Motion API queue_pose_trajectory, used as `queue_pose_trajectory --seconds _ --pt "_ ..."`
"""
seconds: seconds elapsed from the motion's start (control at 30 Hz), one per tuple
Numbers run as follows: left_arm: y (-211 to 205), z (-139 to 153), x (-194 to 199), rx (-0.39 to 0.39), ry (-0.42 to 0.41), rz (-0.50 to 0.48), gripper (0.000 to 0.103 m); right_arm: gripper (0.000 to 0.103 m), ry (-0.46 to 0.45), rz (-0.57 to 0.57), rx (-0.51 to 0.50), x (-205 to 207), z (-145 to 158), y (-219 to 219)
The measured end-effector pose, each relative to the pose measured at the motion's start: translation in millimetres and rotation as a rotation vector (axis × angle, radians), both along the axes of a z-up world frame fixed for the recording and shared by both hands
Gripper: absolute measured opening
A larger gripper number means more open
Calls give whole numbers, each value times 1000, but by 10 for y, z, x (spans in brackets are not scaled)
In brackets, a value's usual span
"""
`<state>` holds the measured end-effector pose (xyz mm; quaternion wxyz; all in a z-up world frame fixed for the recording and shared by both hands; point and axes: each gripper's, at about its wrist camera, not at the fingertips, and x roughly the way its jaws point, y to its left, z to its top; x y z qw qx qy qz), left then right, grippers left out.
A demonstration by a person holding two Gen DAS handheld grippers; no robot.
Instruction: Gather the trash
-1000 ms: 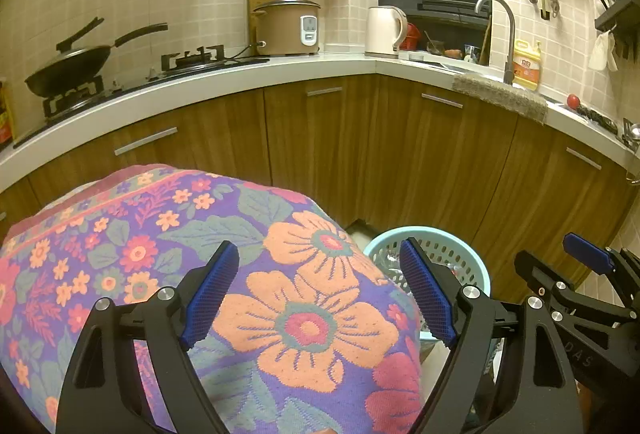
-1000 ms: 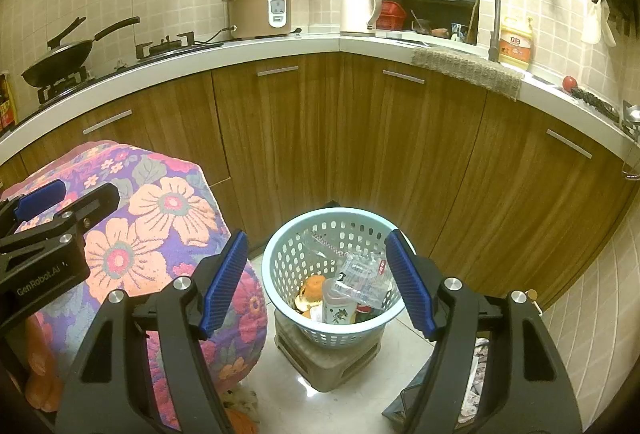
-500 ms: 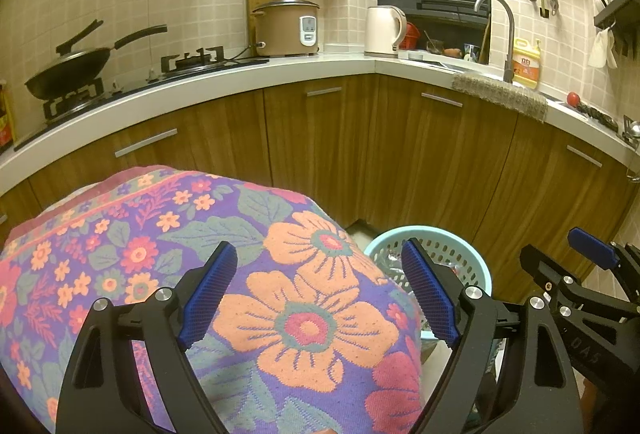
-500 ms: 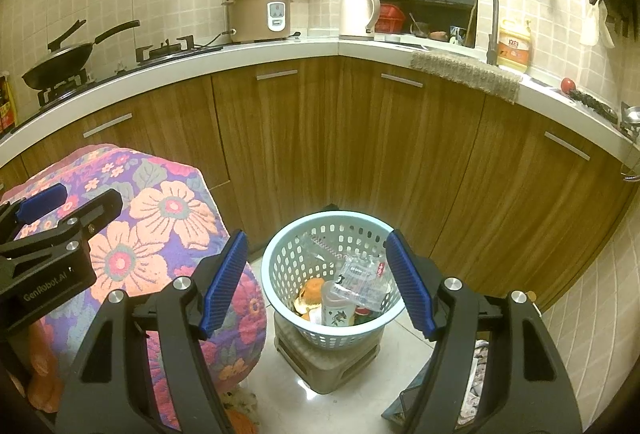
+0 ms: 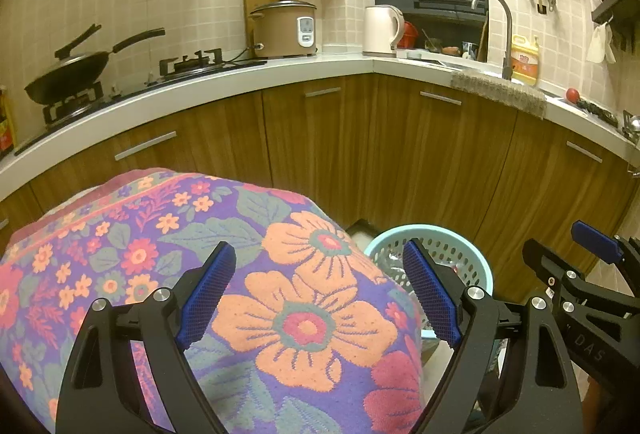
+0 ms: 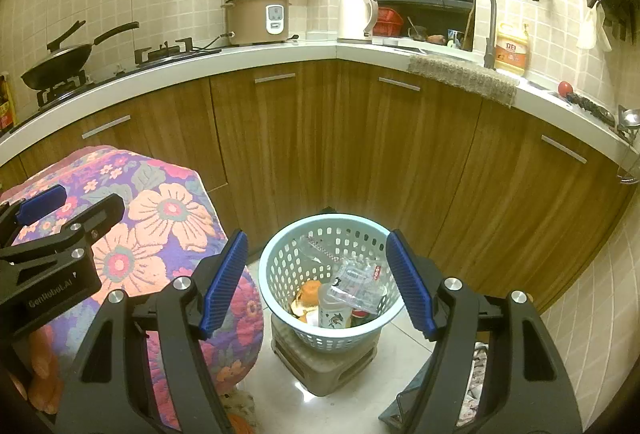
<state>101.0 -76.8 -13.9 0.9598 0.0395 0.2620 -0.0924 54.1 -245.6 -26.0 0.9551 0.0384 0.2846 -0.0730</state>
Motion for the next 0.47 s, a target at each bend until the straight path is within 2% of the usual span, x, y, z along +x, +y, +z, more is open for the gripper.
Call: queue_pose_trajectory --seconds 0.13,0.47 --pt "8 12 -32 15 -21 -10 85 67 0 -5 6 0 -10 -17" --pt "43 0 8 11 2 -18 87 67 2 -8 2 2 -19 -5"
